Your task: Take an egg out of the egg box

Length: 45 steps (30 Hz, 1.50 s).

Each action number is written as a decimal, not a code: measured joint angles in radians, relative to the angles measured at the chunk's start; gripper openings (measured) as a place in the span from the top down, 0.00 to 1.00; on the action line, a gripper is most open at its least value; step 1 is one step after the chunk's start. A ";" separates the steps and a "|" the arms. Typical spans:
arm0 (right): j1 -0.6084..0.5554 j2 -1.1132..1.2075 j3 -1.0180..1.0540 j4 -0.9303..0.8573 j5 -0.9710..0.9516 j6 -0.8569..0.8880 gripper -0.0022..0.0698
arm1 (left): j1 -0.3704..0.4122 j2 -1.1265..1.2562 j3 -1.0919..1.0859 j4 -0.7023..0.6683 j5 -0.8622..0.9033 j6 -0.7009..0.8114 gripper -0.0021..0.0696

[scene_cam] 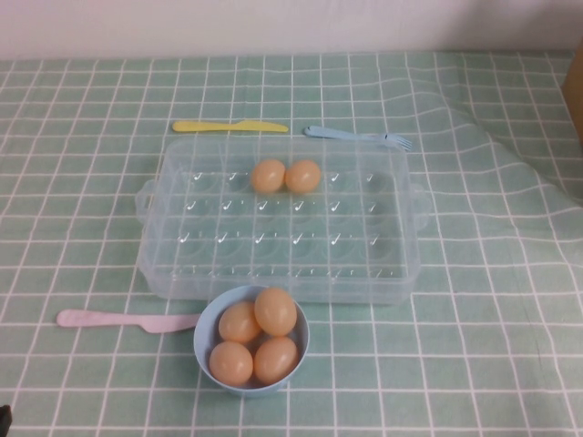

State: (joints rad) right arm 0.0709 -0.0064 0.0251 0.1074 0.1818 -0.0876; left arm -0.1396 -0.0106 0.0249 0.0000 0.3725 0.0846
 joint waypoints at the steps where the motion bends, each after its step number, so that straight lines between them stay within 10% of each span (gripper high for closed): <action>1: 0.000 -0.001 0.000 0.000 0.021 0.000 0.99 | 0.000 0.000 0.000 0.000 0.000 0.000 0.98; 45: -0.004 -0.001 0.002 0.036 0.187 0.008 0.99 | 0.000 0.000 0.000 0.000 0.000 0.000 0.98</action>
State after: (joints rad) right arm 0.0668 -0.0070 0.0268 0.1438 0.3686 -0.0801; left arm -0.1396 -0.0106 0.0249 0.0000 0.3725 0.0846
